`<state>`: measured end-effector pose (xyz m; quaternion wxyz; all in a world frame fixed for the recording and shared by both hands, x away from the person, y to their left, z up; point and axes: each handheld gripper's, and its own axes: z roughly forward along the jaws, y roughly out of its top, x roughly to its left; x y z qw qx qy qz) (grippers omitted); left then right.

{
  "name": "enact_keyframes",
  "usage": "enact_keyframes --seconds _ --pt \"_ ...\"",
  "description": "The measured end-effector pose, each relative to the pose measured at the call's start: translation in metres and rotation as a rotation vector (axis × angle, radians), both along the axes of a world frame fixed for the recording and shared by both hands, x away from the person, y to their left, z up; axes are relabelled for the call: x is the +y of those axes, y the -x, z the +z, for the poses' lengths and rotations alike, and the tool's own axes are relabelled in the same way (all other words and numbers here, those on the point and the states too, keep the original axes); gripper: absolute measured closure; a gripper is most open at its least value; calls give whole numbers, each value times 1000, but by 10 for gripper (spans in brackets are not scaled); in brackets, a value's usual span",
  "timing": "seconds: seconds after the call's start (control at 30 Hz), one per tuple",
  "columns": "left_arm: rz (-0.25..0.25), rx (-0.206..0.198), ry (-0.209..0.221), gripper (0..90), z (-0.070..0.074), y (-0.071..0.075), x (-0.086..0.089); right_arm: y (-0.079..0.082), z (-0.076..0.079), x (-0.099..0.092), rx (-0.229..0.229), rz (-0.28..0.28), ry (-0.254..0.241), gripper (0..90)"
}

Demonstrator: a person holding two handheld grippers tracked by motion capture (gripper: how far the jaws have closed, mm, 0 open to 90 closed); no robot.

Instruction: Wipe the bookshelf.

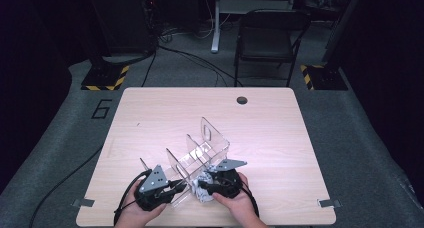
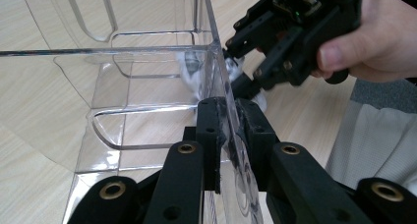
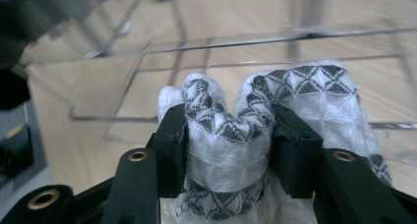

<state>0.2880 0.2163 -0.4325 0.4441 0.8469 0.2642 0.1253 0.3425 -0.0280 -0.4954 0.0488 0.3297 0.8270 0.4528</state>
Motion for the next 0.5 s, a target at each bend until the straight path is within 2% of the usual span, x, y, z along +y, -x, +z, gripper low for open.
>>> enact_keyframes --seconds 0.03,0.07,0.1,0.2,0.27,0.33,0.37,0.5 --pt "1 -2 -1 810 0 0 0 0 1 1 -18 9 18 539" --pt "2 -1 -1 810 0 0 0 -1 1 0 -12 17 21 542" --pt "2 -2 -1 810 0 0 0 -4 2 -2 5 -2 5 541" --pt "1 -1 -2 810 0 0 0 -12 3 -12 3 -84 3 535" --pt "0 0 0 810 0 0 0 -15 1 -18 10 -124 -23 534" --pt "1 -2 -1 810 0 0 0 -13 -1 -17 17 -130 -32 517" --pt "-1 2 1 810 0 0 0 -12 0 -16 5 -116 -12 514" --pt "0 1 1 810 0 0 0 -3 0 -4 40 -18 -23 515"
